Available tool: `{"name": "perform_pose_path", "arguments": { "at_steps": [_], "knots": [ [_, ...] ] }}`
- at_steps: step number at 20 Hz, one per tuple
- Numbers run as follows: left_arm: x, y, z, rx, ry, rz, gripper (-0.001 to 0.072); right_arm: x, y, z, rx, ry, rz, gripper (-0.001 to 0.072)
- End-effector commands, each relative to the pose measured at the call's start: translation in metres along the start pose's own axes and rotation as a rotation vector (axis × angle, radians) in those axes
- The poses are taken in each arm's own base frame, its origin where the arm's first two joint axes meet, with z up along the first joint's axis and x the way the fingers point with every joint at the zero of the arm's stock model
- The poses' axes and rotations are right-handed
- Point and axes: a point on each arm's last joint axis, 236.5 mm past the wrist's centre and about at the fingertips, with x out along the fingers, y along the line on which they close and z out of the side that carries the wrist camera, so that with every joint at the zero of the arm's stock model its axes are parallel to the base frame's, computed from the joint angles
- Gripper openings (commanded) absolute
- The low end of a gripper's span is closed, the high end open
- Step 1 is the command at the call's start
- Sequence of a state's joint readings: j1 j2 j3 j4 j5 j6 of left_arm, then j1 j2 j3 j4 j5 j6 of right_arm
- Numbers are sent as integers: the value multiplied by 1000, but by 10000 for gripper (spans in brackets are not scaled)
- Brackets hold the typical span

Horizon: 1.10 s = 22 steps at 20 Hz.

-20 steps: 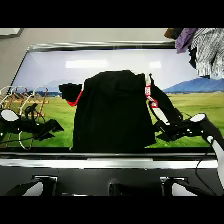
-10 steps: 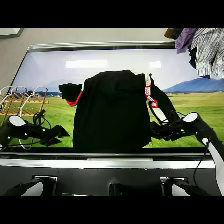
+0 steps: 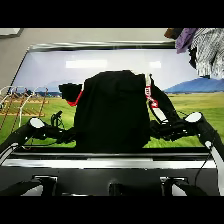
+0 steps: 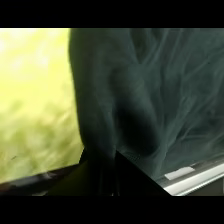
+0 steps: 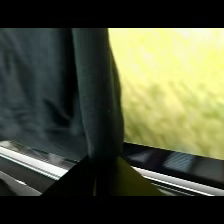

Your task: Fold the clothes and pants, and hang the long-sleeved shirts on hangers.

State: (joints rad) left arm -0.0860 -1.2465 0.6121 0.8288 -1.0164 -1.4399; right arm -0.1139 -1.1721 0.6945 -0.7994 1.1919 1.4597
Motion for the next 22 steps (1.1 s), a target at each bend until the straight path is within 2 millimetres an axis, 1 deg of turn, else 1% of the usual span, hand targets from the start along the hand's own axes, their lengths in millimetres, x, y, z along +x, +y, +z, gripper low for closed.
{"name": "perform_pose_path", "arguments": {
  "at_steps": [1, 2, 3, 5, 6, 7, 8, 9, 10, 11, 12, 13, 14, 15, 16, 17, 19, 21, 22],
  "knots": [
    [-6, -22, 15, 32, -34, -20, 33, -24, 44, 26, -16, -138, 117, 46],
    [-22, -34, 30, 71, -68, -27, 33, -42, 62, 40, -64, -201, 134, 46],
    [-43, -48, 47, 116, -117, -32, 32, -62, 82, 52, -117, -261, 151, 46],
    [-103, -89, 88, 218, -268, -47, 32, -118, 136, 76, -242, -401, 194, 46],
    [-143, -118, 107, 278, -370, -66, 32, -148, 164, 83, -311, -472, 214, 46],
    [-186, -149, 120, 341, -474, -95, 32, -186, 195, 90, -380, -567, 234, 46],
    [-237, -185, 127, 403, -594, -130, 33, -226, 223, 94, -407, -671, 256, 46],
    [-286, -217, 125, 464, -706, -164, 34, -268, 251, 93, -438, -775, 282, 46],
    [-338, -250, 115, 542, -823, -196, 34, -312, 278, 85, -488, -884, 302, 46],
    [-381, -276, 100, 611, -924, -218, 34, -350, 304, 67, -550, -970, 331, 46],
    [-422, -297, 80, 675, -1023, -228, 34, -381, 323, 47, -604, -1039, 349, 46],
    [-453, -310, 61, 716, -1106, -230, 34, -409, 338, 22, -647, -1104, 370, 46],
    [-482, -318, 40, 726, -1181, -237, 34, -429, 348, -3, -692, -1155, 382, 46],
    [-504, -320, 22, 713, -1241, -244, 34, -447, 355, -31, -739, -1205, 380, 46],
    [-522, -319, 2, 692, -1291, -252, 34, -459, 356, -56, -774, -1244, 376, 46],
    [-534, -315, -14, 673, -1331, -247, 34, -469, 355, -81, -798, -1288, 366, 46],
    [-556, -309, -51, 670, -1406, -240, 34, -486, 346, -121, -819, -1367, 332, 46],
    [-568, -306, -76, 687, -1456, -240, 35, -505, 333, -146, -796, -1459, 299, 46],
    [-571, -307, -84, 694, -1467, -245, 35, -514, 327, -151, -773, -1500, 286, 46]
  ]
}}
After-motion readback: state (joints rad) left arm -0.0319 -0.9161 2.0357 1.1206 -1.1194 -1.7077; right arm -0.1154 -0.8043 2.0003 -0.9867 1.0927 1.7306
